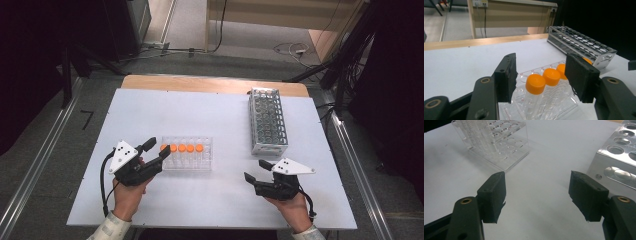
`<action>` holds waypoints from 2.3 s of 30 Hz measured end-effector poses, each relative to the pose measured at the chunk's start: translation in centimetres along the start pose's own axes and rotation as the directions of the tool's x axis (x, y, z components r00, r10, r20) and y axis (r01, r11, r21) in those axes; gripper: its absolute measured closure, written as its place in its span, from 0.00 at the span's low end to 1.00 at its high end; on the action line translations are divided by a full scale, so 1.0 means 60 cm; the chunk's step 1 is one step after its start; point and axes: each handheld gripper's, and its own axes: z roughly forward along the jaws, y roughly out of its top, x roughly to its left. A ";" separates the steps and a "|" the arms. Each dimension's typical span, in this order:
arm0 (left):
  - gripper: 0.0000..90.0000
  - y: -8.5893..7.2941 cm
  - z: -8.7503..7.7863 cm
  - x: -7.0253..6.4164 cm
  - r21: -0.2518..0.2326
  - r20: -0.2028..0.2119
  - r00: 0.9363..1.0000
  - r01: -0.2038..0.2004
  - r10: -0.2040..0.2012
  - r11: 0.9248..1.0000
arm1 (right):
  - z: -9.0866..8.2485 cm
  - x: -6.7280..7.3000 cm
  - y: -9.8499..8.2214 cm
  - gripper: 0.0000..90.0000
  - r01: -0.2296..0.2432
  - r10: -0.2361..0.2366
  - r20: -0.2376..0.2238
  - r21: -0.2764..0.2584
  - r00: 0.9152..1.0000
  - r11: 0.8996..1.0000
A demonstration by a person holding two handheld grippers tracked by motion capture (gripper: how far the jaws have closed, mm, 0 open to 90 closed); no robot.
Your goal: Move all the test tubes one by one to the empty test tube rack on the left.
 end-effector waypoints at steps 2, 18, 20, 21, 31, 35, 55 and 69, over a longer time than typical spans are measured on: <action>0.45 -0.001 -0.001 0.000 0.001 -0.004 1.000 0.005 -0.005 1.000 | 0.000 -0.001 0.000 0.32 -0.003 0.003 0.003 -0.002 1.000 1.000; 0.35 -0.029 -0.036 0.010 0.043 -0.055 0.998 -0.001 0.004 0.999 | -0.023 -0.029 -0.010 0.31 -0.037 0.038 0.059 -0.019 0.998 0.999; 0.34 -0.033 -0.041 0.012 0.045 -0.064 0.998 0.002 0.001 0.999 | -0.028 -0.033 -0.013 0.31 -0.044 0.045 0.069 -0.024 0.997 0.999; 0.33 -0.034 -0.044 0.012 0.046 -0.068 0.998 0.002 0.001 0.999 | -0.031 -0.035 -0.014 0.31 -0.046 0.048 0.073 -0.028 0.996 0.999; 0.28 -0.051 -0.064 0.030 0.054 -0.129 0.992 0.014 -0.007 0.998 | -0.066 -0.064 -0.032 0.30 -0.077 0.084 0.139 -0.055 0.987 0.995; 0.27 -0.059 -0.073 0.042 0.060 -0.155 0.988 0.024 -0.014 0.998 | -0.081 -0.081 -0.044 0.30 -0.095 0.106 0.184 -0.065 0.977 0.993; 0.27 -0.083 -0.099 0.095 0.078 -0.277 0.960 0.068 -0.043 0.995 | -0.122 -0.141 -0.089 0.29 -0.167 0.181 0.372 -0.072 0.910 0.983; 0.27 -0.098 -0.097 0.113 0.107 -0.310 0.948 0.106 -0.068 0.989 | -0.129 -0.186 -0.116 0.25 -0.285 0.287 0.444 -0.073 0.849 0.956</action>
